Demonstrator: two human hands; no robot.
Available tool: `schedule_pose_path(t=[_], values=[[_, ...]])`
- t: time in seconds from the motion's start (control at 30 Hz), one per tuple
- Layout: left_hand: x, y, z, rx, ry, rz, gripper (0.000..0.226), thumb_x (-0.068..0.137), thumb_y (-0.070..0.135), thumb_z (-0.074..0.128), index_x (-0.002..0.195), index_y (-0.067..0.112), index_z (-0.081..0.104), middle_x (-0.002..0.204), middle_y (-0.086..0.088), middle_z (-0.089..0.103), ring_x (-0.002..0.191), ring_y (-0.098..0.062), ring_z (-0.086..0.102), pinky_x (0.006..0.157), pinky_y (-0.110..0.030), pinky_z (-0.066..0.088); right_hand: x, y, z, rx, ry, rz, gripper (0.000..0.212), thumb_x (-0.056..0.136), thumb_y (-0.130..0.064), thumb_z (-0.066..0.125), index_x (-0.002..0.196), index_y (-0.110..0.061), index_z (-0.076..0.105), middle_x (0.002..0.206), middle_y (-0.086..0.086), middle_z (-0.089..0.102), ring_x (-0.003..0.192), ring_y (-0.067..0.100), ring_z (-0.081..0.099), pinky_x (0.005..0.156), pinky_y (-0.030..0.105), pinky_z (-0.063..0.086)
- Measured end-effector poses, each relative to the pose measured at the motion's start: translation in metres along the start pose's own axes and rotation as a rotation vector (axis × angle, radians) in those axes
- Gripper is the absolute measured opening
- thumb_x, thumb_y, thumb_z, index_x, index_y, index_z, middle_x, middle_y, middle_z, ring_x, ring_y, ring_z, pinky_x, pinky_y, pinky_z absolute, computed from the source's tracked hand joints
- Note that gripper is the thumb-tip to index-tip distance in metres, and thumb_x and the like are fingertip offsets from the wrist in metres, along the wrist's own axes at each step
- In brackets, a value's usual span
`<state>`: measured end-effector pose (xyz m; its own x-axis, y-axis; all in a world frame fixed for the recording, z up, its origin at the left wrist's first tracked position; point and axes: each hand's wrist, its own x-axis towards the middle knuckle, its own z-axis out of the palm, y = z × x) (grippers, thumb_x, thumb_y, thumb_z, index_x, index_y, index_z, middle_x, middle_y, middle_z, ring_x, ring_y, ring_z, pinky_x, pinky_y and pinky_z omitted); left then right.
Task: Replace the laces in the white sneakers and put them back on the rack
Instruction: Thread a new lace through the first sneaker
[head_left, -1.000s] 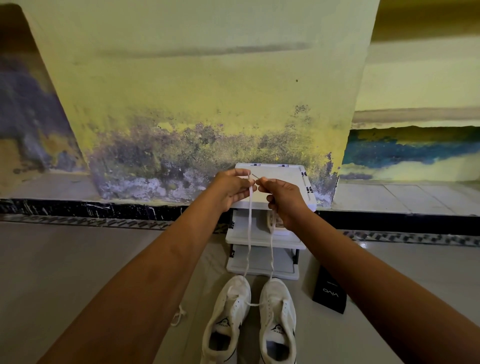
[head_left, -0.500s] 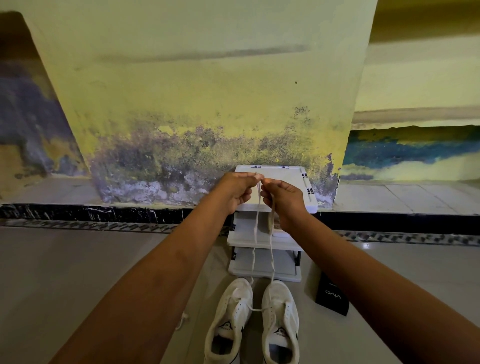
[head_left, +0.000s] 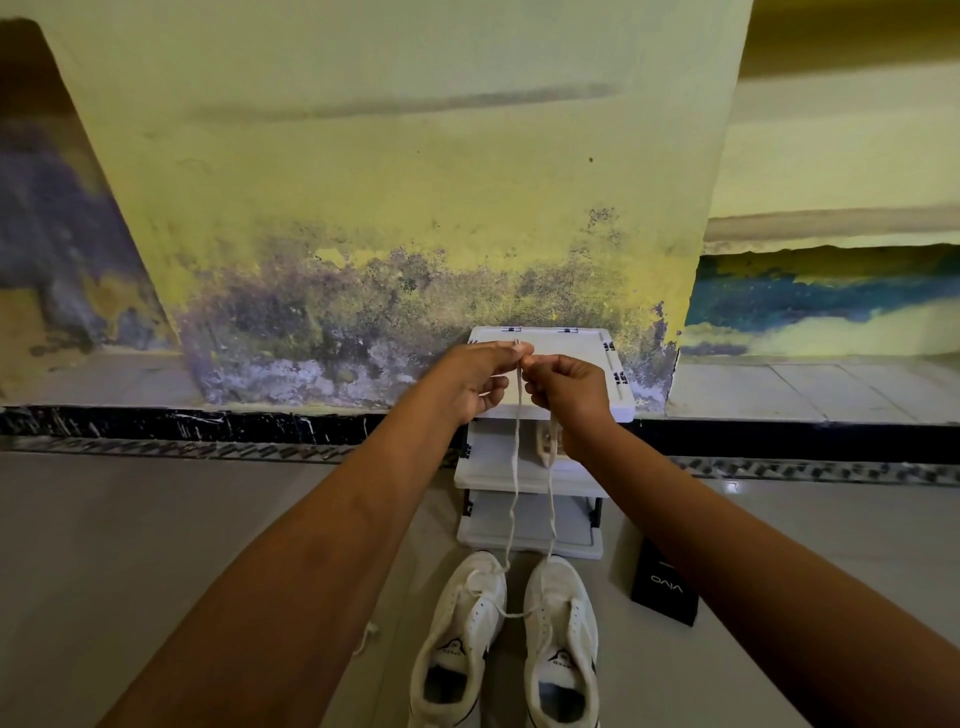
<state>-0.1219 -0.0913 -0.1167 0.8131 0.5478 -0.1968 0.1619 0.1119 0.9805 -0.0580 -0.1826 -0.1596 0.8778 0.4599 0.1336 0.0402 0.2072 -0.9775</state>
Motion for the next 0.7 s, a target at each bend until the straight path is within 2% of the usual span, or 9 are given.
schedule_pose_path(t=[0.07, 0.17, 0.2, 0.27, 0.33, 0.43, 0.57, 0.63, 0.7], values=[[0.001, 0.001, 0.0, 0.042, 0.006, 0.001, 0.015, 0.094, 0.022, 0.056, 0.101, 0.02, 0.069, 0.098, 0.004, 0.057, 0.08, -0.011, 0.041, 0.065, -0.02, 0.038, -0.004, -0.003, 0.002, -0.025, -0.039, 0.006, 0.016, 0.092, -0.016, 0.058, 0.079, -0.011, 0.064, 0.072, 0.004, 0.059, 0.067, 0.013, 0.051, 0.063, 0.023, 0.042], [0.004, 0.0, -0.001, 0.076, 0.001, 0.005, 0.019, 0.094, 0.027, 0.054, 0.106, 0.023, 0.068, 0.123, 0.004, 0.055, 0.109, -0.017, 0.043, 0.085, -0.028, 0.034, -0.009, -0.012, 0.002, -0.122, -0.217, 0.106, 0.018, 0.1, -0.025, 0.043, 0.103, -0.014, 0.056, 0.097, 0.001, 0.059, 0.089, 0.013, 0.052, 0.074, 0.027, 0.039], [0.005, 0.0, -0.002, 0.079, -0.005, 0.005, 0.017, 0.093, 0.028, 0.055, 0.102, 0.024, 0.069, 0.13, 0.004, 0.053, 0.119, -0.018, 0.042, 0.089, -0.03, 0.032, -0.009, -0.013, 0.001, -0.155, -0.283, 0.126, 0.021, 0.101, -0.026, 0.038, 0.105, -0.014, 0.054, 0.101, -0.001, 0.058, 0.093, 0.013, 0.052, 0.074, 0.028, 0.038], [0.009, -0.001, -0.003, 0.066, -0.018, 0.009, 0.016, 0.093, 0.026, 0.054, 0.091, 0.025, 0.07, 0.132, 0.0, 0.053, 0.125, -0.02, 0.043, 0.091, -0.033, 0.034, -0.01, -0.014, -0.001, -0.169, -0.381, 0.144, 0.026, 0.102, -0.025, 0.031, 0.096, -0.014, 0.054, 0.093, -0.001, 0.059, 0.086, 0.013, 0.053, 0.068, 0.026, 0.04], [0.013, -0.001, -0.006, 0.0, -0.021, 0.019, 0.021, 0.097, 0.023, 0.049, 0.084, 0.023, 0.067, 0.121, -0.002, 0.057, 0.114, -0.018, 0.048, 0.09, -0.034, 0.037, -0.01, -0.012, -0.001, -0.082, -0.448, 0.182, 0.031, 0.102, -0.021, 0.028, 0.082, -0.014, 0.05, 0.079, 0.003, 0.057, 0.073, 0.015, 0.052, 0.067, 0.024, 0.043], [0.012, 0.001, -0.019, -0.218, 0.001, 0.022, 0.025, 0.101, 0.02, 0.039, 0.086, 0.017, 0.058, 0.107, -0.005, 0.062, 0.094, -0.017, 0.058, 0.087, -0.034, 0.042, -0.009, -0.009, -0.005, -0.036, -0.56, 0.251, 0.033, 0.102, -0.016, 0.027, 0.075, -0.012, 0.045, 0.07, 0.005, 0.05, 0.063, 0.017, 0.048, 0.058, 0.019, 0.045], [0.013, 0.0, -0.054, -0.485, 0.196, 0.009, 0.026, 0.101, 0.016, 0.037, 0.084, 0.01, 0.056, 0.077, -0.006, 0.056, 0.071, -0.015, 0.055, 0.078, -0.031, 0.05, -0.007, 0.006, -0.02, -0.298, -0.719, 0.31, 0.032, 0.101, -0.016, 0.028, 0.074, -0.013, 0.046, 0.07, 0.004, 0.051, 0.063, 0.016, 0.049, 0.056, 0.017, 0.045], [0.016, -0.004, -0.074, -0.558, 0.287, -0.008, 0.03, 0.101, 0.014, 0.036, 0.074, 0.012, 0.048, 0.063, -0.001, 0.044, 0.057, -0.01, 0.041, 0.058, -0.02, 0.05, -0.002, 0.018, -0.033, -0.508, -0.732, 0.329, 0.03, 0.101, -0.019, 0.031, 0.077, -0.013, 0.049, 0.072, 0.003, 0.056, 0.067, 0.016, 0.053, 0.063, 0.02, 0.046], [0.018, -0.01, -0.092, -0.568, 0.376, -0.015, 0.032, 0.102, 0.011, 0.033, 0.071, 0.014, 0.044, 0.054, 0.002, 0.037, 0.05, -0.008, 0.027, 0.036, -0.015, 0.037, 0.004, 0.026, -0.049, -0.67, -0.7, 0.332, 0.028, 0.1, -0.02, 0.034, 0.079, -0.013, 0.052, 0.074, 0.004, 0.059, 0.069, 0.015, 0.055, 0.07, 0.024, 0.047]])
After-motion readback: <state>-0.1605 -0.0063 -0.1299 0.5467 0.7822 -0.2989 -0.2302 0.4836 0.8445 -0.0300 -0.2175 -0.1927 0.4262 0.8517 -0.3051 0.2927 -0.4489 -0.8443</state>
